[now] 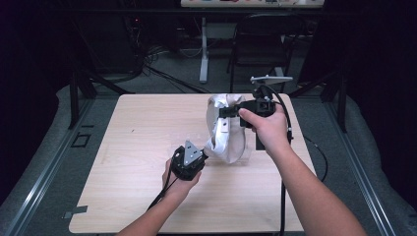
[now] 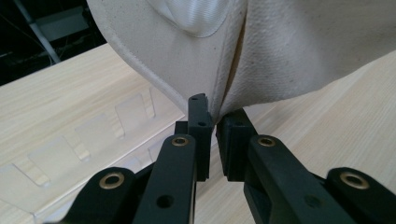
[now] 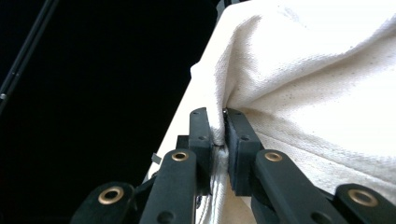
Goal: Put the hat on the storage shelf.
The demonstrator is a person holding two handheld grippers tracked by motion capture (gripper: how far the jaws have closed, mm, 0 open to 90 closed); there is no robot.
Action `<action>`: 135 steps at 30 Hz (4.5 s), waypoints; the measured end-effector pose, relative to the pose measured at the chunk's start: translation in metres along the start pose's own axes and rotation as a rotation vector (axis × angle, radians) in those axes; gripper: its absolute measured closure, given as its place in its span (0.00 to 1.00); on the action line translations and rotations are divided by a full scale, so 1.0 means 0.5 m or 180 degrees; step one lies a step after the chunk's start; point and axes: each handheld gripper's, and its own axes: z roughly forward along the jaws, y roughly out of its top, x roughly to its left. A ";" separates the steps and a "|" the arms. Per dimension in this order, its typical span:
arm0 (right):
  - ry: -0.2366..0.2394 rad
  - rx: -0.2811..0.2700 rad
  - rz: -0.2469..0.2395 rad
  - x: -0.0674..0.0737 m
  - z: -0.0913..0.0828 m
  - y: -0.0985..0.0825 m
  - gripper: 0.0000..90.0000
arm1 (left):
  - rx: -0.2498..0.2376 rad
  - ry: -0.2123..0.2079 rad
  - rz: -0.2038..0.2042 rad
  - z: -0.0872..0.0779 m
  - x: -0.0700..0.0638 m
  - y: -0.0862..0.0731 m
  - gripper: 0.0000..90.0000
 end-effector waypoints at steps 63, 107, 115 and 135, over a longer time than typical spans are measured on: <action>-0.0201 0.0229 0.0230 -0.086 0.087 -0.032 0.91 | 0.0322 -0.0238 -0.0602 0.045 0.048 -0.069 0.95; -0.0295 0.0093 0.0102 -0.092 0.061 -0.047 0.80 | 0.0370 -0.0186 -0.0435 -0.118 0.111 -0.126 0.58; -0.0353 0.0012 -0.0009 -0.094 0.033 -0.063 0.72 | 0.0337 -0.0094 -0.0626 -0.128 0.151 -0.144 0.57; -0.0843 -0.0170 -0.0432 -0.145 -0.036 -0.189 0.67 | 0.0379 -0.0084 -0.0601 -0.113 0.152 -0.154 0.56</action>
